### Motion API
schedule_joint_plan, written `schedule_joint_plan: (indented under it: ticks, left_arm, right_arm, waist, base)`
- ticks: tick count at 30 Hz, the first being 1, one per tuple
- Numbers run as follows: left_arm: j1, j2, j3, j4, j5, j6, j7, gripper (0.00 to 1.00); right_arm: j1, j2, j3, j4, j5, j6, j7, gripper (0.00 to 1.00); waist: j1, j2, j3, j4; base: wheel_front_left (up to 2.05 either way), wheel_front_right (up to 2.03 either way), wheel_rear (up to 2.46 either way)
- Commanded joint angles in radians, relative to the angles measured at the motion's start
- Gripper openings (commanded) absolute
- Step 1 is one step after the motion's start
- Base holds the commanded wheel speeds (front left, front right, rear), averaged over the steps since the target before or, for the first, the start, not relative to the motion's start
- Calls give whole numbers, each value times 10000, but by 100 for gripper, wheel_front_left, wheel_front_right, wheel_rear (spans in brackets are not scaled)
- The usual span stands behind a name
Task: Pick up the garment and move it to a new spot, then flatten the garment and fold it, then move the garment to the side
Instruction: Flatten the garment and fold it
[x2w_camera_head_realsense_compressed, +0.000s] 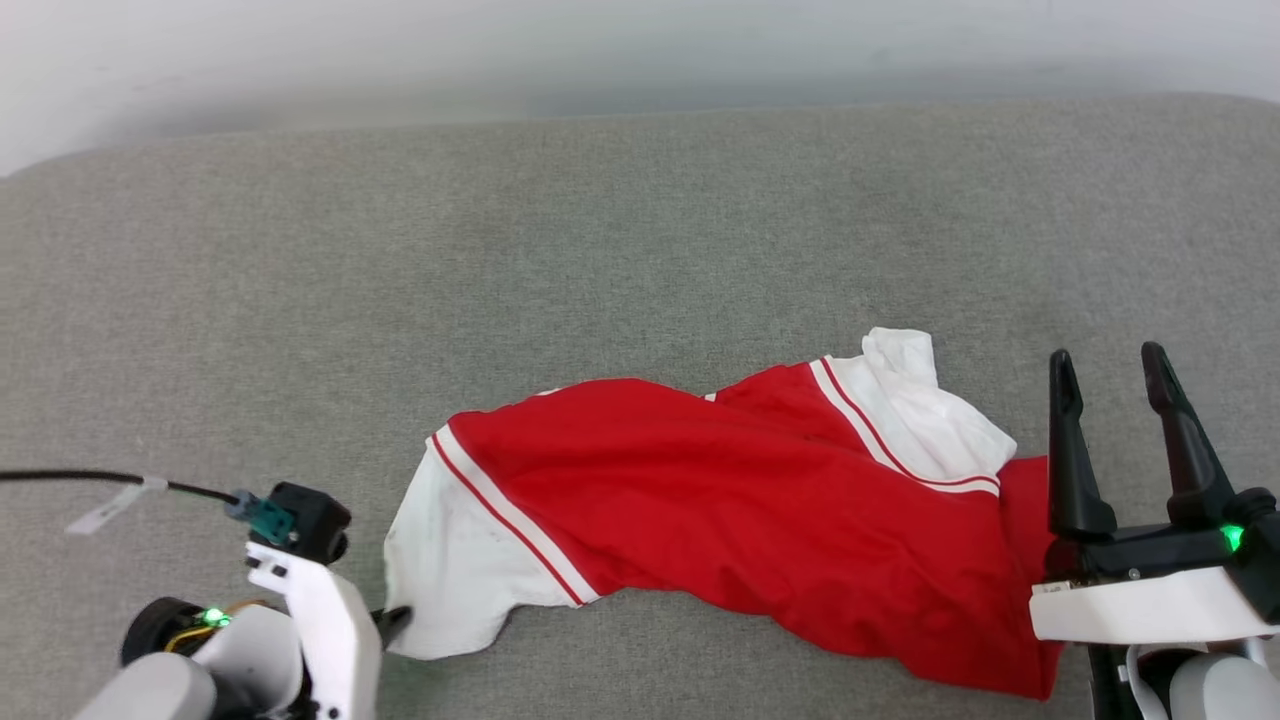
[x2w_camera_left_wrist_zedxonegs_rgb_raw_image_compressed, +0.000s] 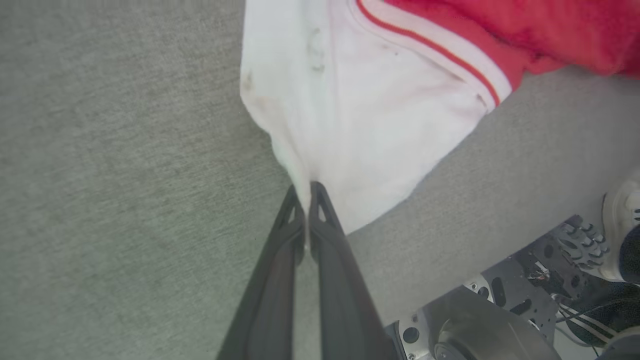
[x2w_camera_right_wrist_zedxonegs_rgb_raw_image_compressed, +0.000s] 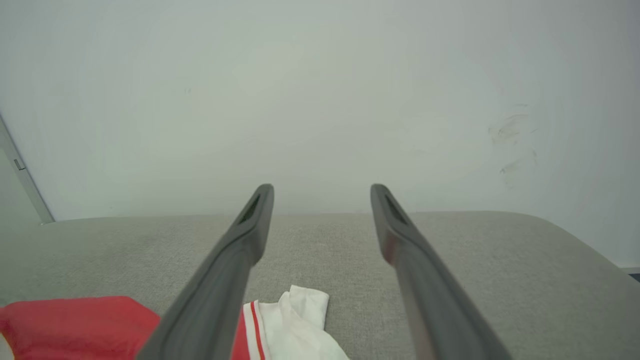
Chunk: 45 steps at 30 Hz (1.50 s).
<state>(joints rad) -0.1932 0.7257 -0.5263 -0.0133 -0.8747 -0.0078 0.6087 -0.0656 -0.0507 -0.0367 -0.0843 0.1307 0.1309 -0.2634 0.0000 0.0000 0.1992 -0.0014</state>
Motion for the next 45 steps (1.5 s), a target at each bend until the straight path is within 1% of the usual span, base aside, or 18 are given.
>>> schedule_joint_plan:
  ticks: [1, 3, 6, 8, 12, 14, 16, 18, 20, 23, 25, 28, 29, 31, 33, 35, 38, 45]
  left_arm:
    - [77, -209, 46, -147, 106, 109, -335, 100]
    - [32, -424, 140, -231, 321, 163, -950, 100]
    - [-136, -899, 450, -241, 658, 266, -2262, 100]
    - [-203, -1258, 801, -236, 830, 382, -3360, 100]
    - [-141, -1711, 1346, -268, 1546, 467, -5766, 100]
    - [22, -1804, 1467, -238, 2084, 550, -6885, 100]
    - [161, -1974, 1636, -230, 2513, 774, -7910, 100]
    - [282, -2160, 1761, -315, 2838, 994, -8418, 100]
    - [423, -2336, 1890, -447, 3215, 1162, -8625, 100]
    - [546, -2611, 1961, -664, 3696, 1261, -8731, 100]
    - [527, -2730, 1999, -775, 4012, 1267, -8747, 100]
    - [393, -3027, 2074, -948, 4313, 1104, -8756, 100]
    - [393, -3027, 2074, -948, 4313, 1104, -8756, 100]
    - [293, -3198, 2149, -979, 4476, 967, -8757, 100]
    - [191, -3364, 2199, -979, 4610, 831, -8738, 100]
    - [107, -3550, 2213, -918, 4730, 677, -8739, 100]
    - [-73, -3810, 2256, -807, 4872, 430, -8740, 100]
    - [-388, -4375, 2443, -546, 5133, -95, -8741, 100]
  right_arm:
    - [79, 9, -18, 77, -82, -3, -20, 100]
    - [110, 9, -28, 111, -117, -3, -20, 100]
    - [133, 8, -118, 128, -119, -3, -20, 100]
    - [116, 9, -180, 132, -175, -3, -20, 100]
    - [34, 11, -14, 257, -406, -3, -18, 100]
    - [-153, 10, 206, 333, -764, -3, 307, 100]
    - [-362, -200, 318, 324, -1049, -3, 1020, 100]
    - [-628, -580, 660, 172, -1103, -3, 1927, 100]
    - [-922, -1123, 1110, 118, -821, -3, 3137, 100]
    - [-1590, -2014, 1646, 74, -153, -5, 5418, 100]
    - [-2036, -2552, 2032, 130, 318, -5, 7011, 100]
    - [-2812, -3210, 2520, 329, 1057, -3, 9409, 100]
    - [-2812, -3210, 2520, 329, 1057, -3, 9409, 100]
    - [-3290, -3453, 2828, 498, 1555, -5, 10814, 100]
    - [-3789, -3744, 3038, 674, 1769, -5, 11808, 100]
    - [-4138, -3920, 3166, 990, 1912, -5, 12476, 100]
    - [-4542, -3838, 3015, 1696, 1989, -5, 12959, 100]
    - [-4762, -3779, 3051, 3320, 1603, -5, 12753, 100]
  waist:
    - [0, 0, -68, 69]
    - [0, 0, -120, 109]
    - [0, 0, -214, 169]
    - [0, 0, -295, 210]
    - [0, 0, -437, 264]
    - [0, 0, -503, 279]
    - [0, 0, -529, 315]
    - [0, 0, -499, 399]
    - [0, 0, -426, 501]
    - [0, 0, -245, 645]
    - [0, 0, -70, 755]
    - [0, 0, 236, 982]
    - [0, 0, 236, 982]
    - [0, 0, 464, 1156]
    - [0, 0, 716, 1376]
    - [0, 0, 963, 1610]
    - [0, 0, 1273, 1965]
    - [0, 0, 1721, 2627]
  base:
    - [0, 0, 0]
    - [0, 0, 0]
    - [0, 0, 0]
    - [0, 0, 0]
    - [0, 0, 0]
    - [0, 0, 0]
    - [0, 0, 0]
    - [0, 0, 0]
    - [0, 0, 0]
    - [0, 0, 0]
    - [0, 0, 0]
    - [0, 0, 0]
    - [0, 0, 0]
    - [0, 0, 0]
    - [0, 0, 0]
    - [0, 0, 0]
    - [0, 0, 0]
    - [0, 0, 0]
